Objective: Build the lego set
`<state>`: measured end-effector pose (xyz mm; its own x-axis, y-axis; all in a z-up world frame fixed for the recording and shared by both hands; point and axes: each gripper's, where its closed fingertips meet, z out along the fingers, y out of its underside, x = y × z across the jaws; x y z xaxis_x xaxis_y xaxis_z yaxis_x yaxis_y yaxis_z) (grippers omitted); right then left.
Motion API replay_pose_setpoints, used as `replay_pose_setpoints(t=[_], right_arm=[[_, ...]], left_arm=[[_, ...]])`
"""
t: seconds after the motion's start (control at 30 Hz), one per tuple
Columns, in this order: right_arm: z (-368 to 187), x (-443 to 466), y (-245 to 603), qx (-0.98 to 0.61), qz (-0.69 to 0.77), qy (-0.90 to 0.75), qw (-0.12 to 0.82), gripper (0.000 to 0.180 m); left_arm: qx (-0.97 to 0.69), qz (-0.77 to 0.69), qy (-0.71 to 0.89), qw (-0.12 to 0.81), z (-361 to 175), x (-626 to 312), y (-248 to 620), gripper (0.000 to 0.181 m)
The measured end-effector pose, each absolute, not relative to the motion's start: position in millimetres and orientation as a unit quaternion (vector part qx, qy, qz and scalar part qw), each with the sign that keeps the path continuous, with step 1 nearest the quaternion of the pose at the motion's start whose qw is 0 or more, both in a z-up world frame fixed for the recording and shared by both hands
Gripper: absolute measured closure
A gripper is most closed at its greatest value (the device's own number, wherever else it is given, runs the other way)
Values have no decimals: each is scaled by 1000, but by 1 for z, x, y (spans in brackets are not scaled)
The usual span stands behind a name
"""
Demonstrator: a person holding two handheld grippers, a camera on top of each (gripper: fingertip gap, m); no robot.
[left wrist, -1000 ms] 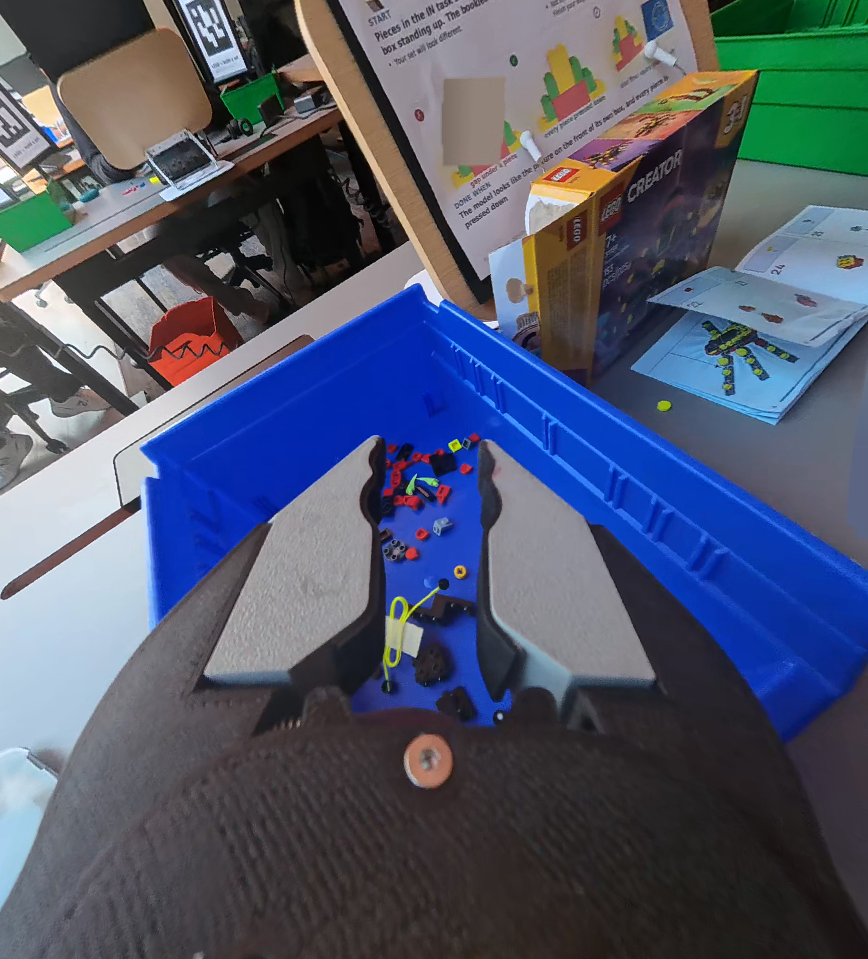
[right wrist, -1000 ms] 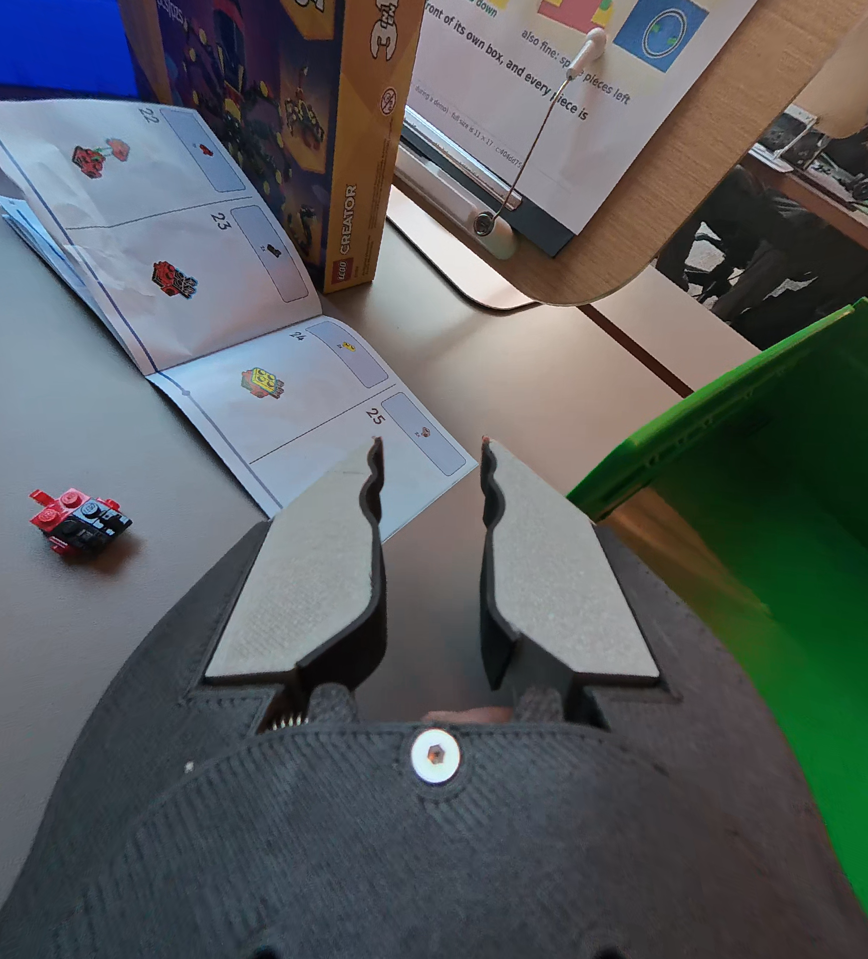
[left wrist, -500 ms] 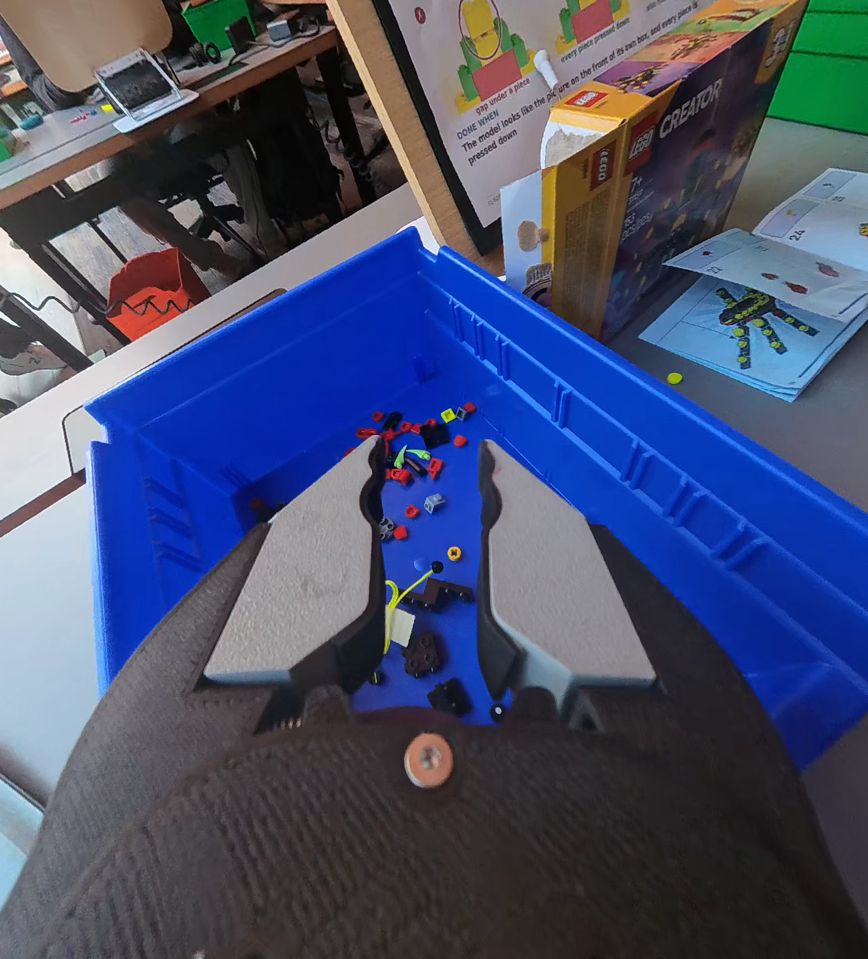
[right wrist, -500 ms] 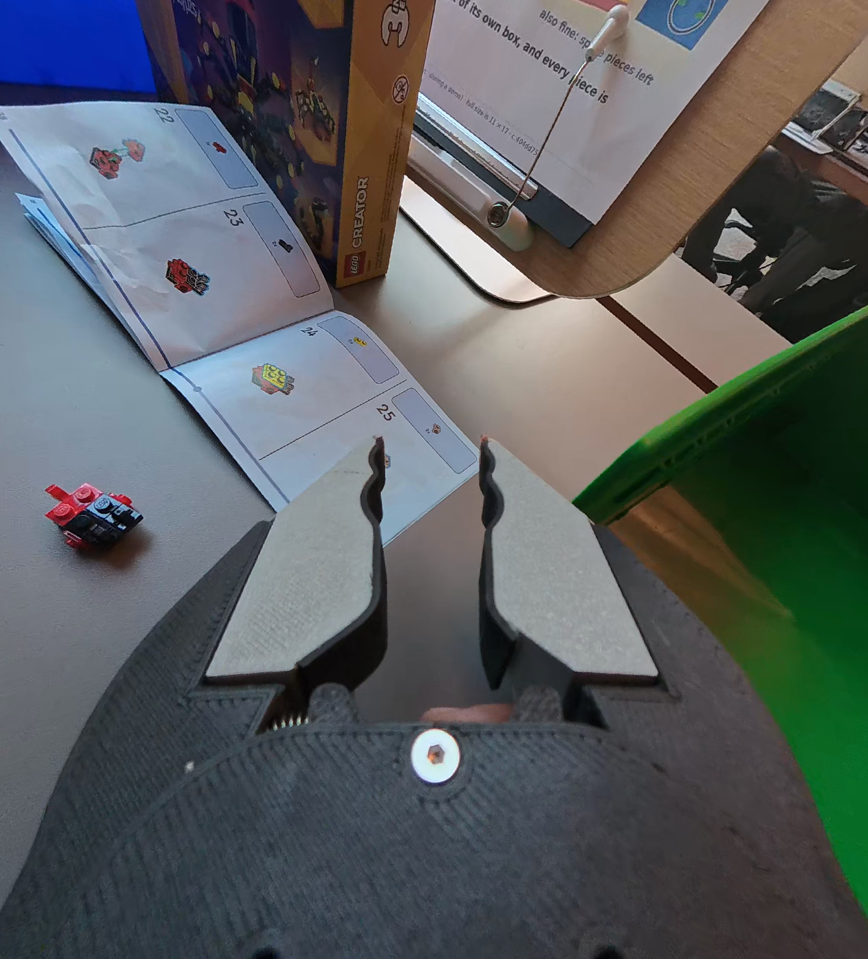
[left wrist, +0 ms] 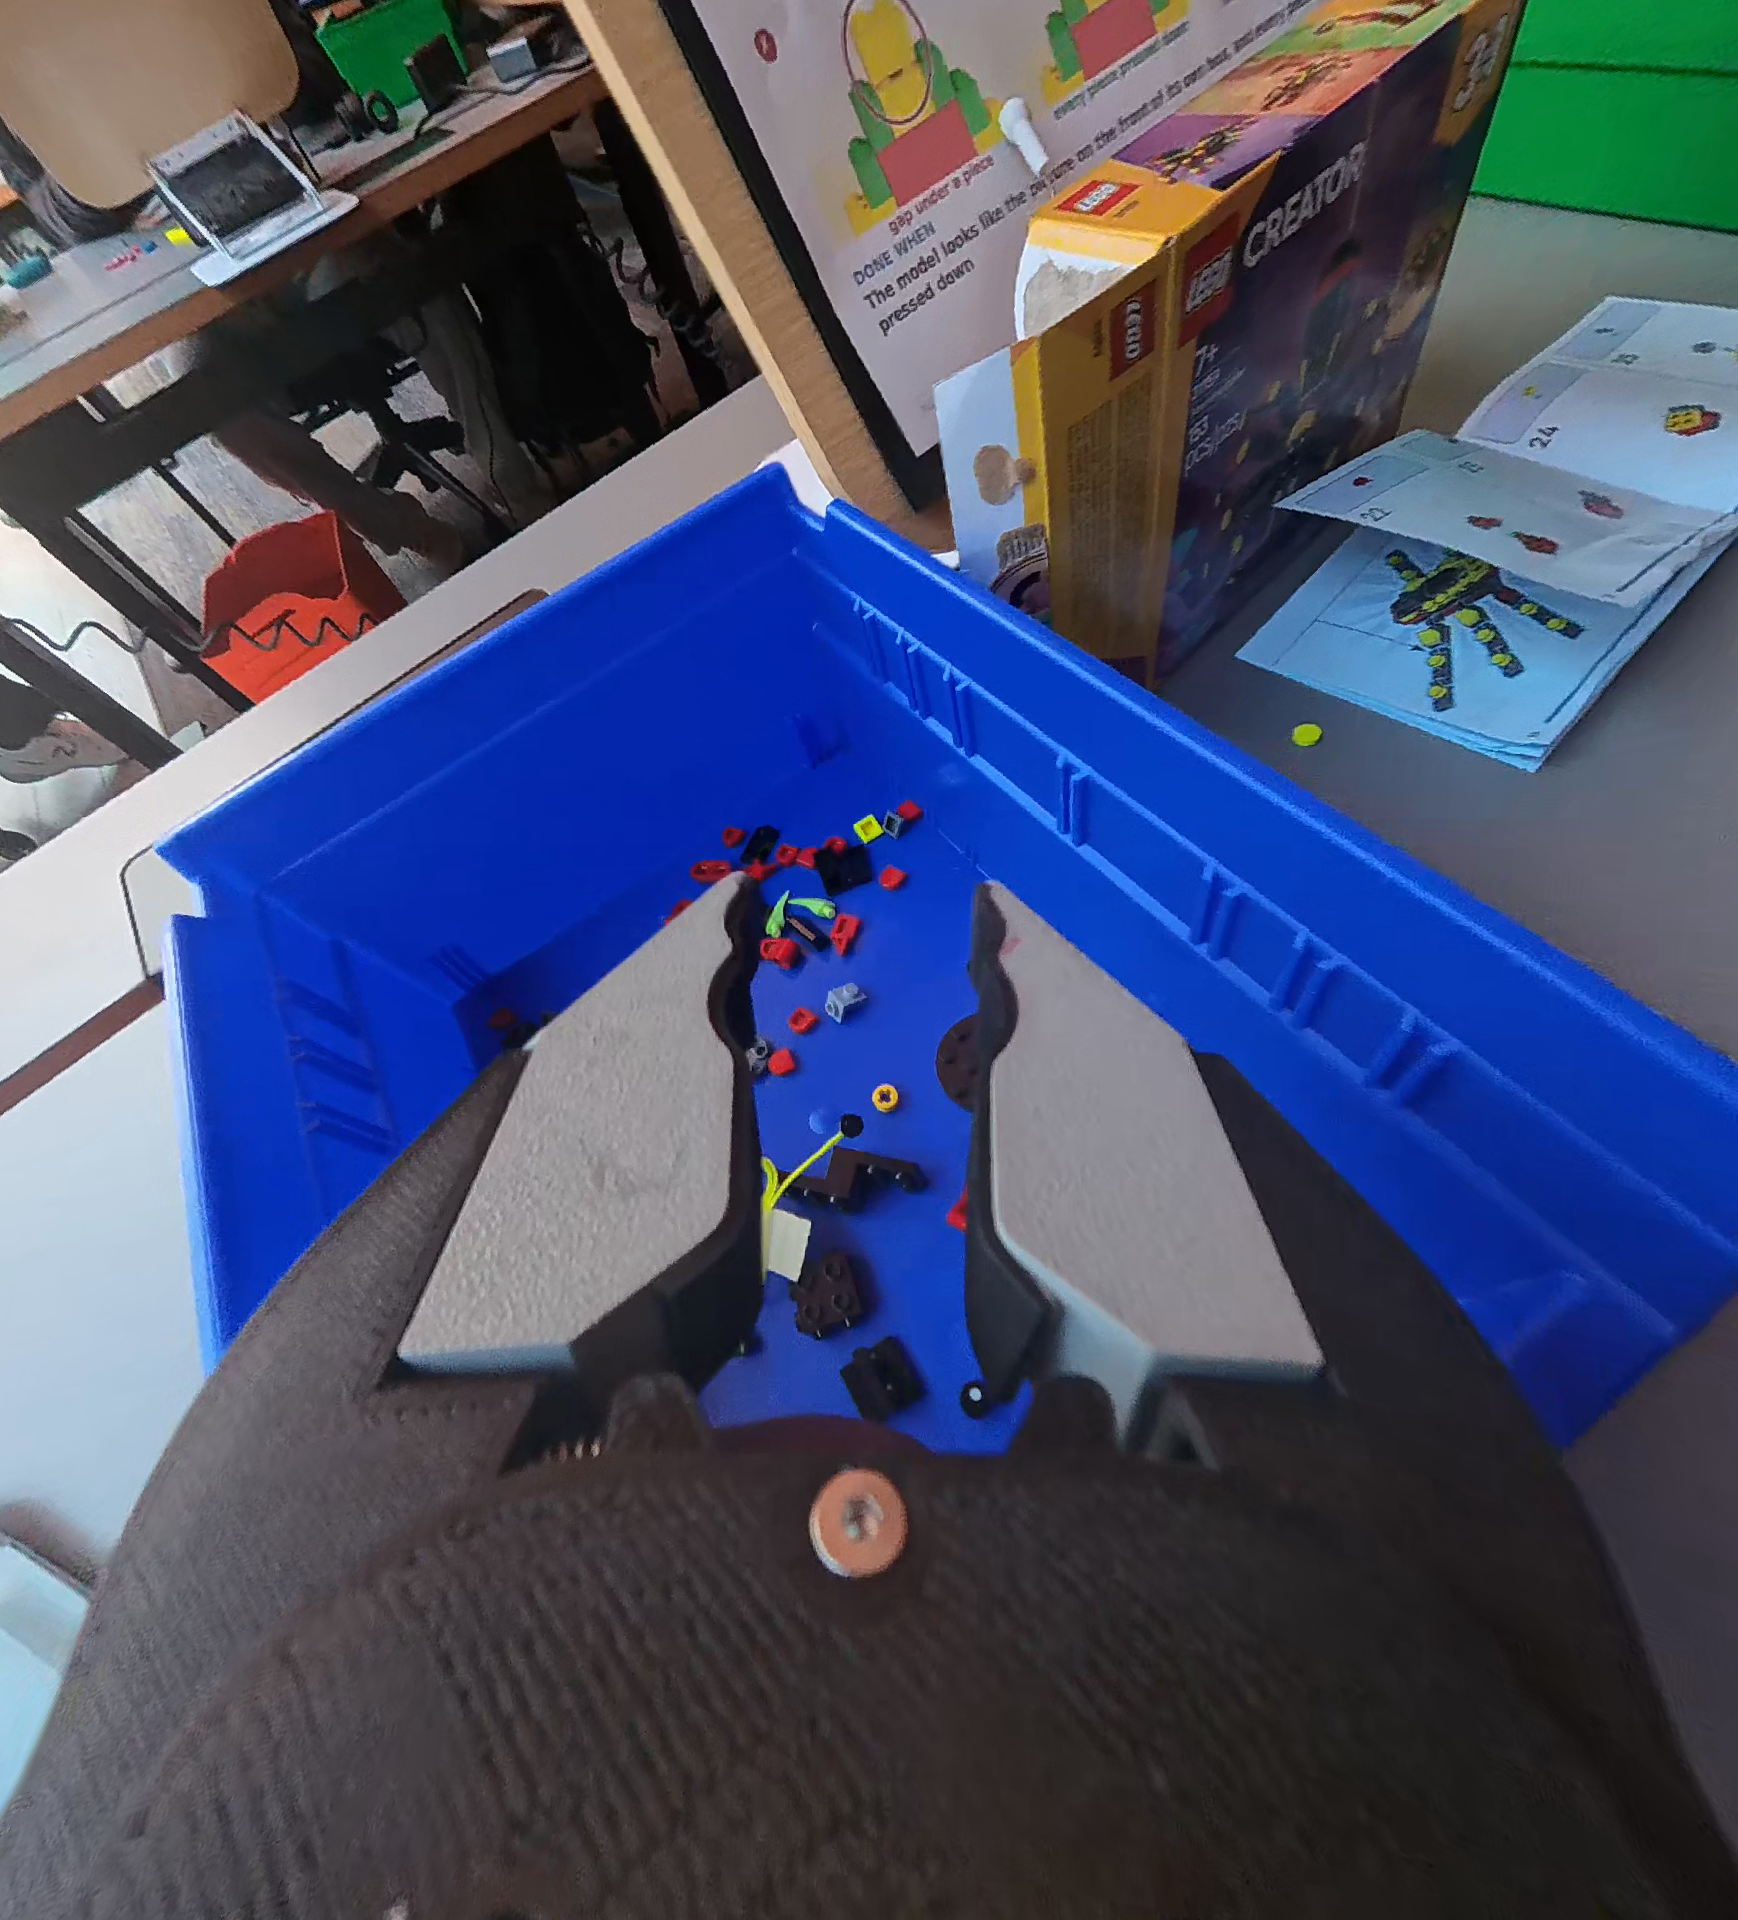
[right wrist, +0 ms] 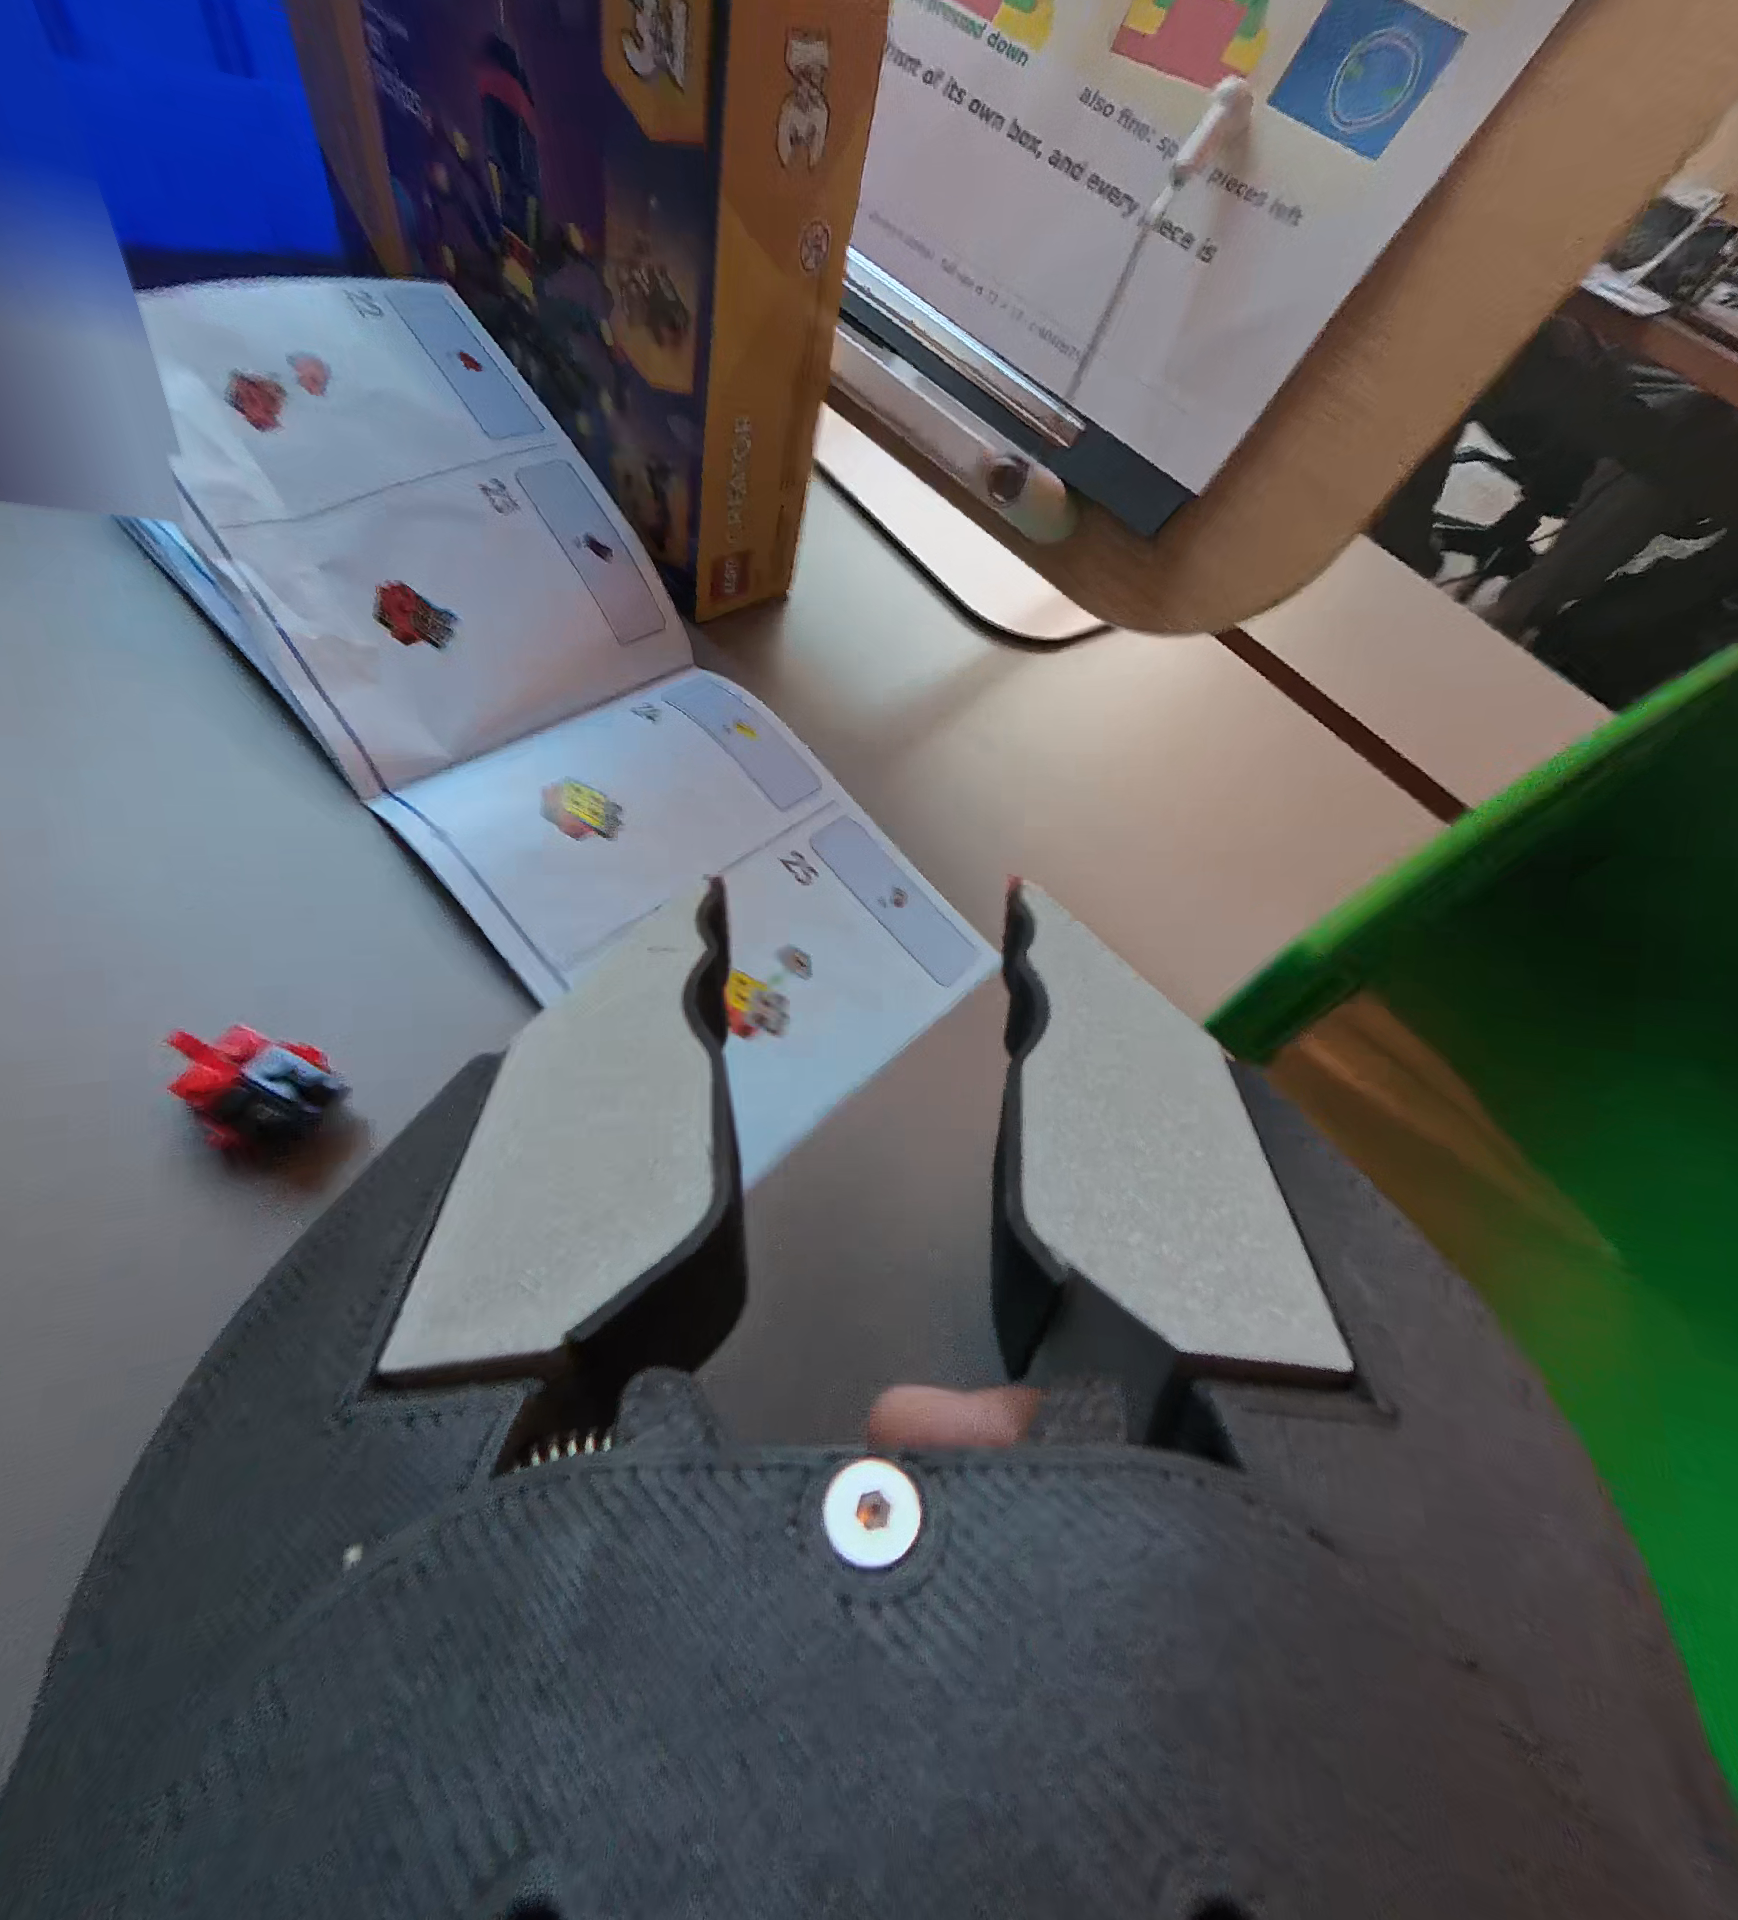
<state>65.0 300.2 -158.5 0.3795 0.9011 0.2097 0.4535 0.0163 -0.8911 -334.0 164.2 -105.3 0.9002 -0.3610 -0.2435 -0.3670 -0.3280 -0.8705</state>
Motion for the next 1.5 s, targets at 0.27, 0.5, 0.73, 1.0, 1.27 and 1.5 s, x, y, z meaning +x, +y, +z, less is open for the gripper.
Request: replay_pose_setpoints(t=[0.27,0.5,0.73,1.0,1.27,1.5], right_arm=[[-191,-44,213,-630,147,-691,323,112],[-214,-55,226,-601,59,-736,305,174],[-148,-54,243,-632,93,-673,371,180],[-127,-38,238,-619,62,-678,390,180],[-205,-48,187,-525,-63,-795,298,179],[-196,-66,164,-568,101,-779,245,161]], left_arm=[[-806,1,254,535,-107,-314,159,144],[-798,4,273,537,-108,-302,155,144],[-780,1,279,560,-92,-295,148,146],[-778,10,282,561,-90,-296,146,146],[-773,-87,188,599,-59,-313,143,158],[-748,-41,140,648,-31,-361,129,147]])
